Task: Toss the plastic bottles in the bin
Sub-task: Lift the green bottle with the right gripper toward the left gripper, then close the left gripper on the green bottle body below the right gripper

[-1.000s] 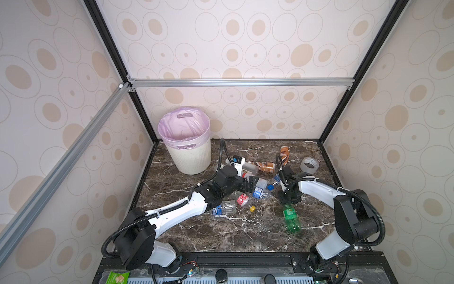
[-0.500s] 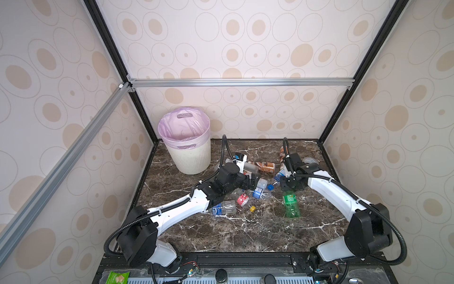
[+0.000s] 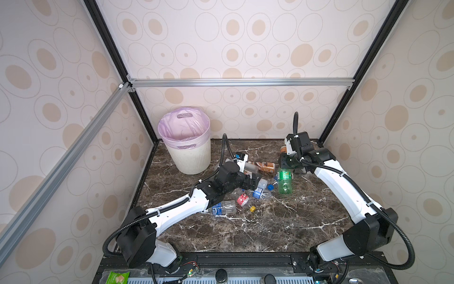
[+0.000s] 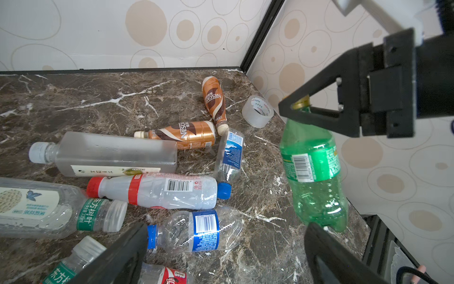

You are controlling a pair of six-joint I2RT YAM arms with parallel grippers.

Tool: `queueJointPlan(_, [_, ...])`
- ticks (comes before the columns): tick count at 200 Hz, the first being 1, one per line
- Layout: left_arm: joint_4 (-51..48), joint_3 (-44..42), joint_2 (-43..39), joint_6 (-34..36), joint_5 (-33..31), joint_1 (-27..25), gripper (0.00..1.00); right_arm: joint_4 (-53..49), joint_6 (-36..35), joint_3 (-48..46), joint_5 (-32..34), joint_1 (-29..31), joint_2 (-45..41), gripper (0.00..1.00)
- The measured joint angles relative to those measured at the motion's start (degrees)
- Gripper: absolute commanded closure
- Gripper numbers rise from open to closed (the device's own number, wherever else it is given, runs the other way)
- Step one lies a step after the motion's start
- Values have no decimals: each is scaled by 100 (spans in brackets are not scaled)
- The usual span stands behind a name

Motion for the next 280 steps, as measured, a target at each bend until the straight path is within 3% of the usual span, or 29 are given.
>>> queueJointPlan(73, [-280,1043,481,109,127,-2,1,719,627,785,-601,7,387,79])
queueJointPlan(190, [-420,1421,1080,107,157,-2,1,1707,1346,826,-940,474,562,79])
queueJointPlan(211, [-417,1423,1117,105,153,0,7,1794,1408,785,-960,544,540,79])
queueJointPlan(233, [-402,1423,1128,96,151,0,26,1878,1456,737,-955,553,503,78])
queueJointPlan(280, [-297,1423,1128,76,157,0,45,1919,1497,691,-935,553,420,73])
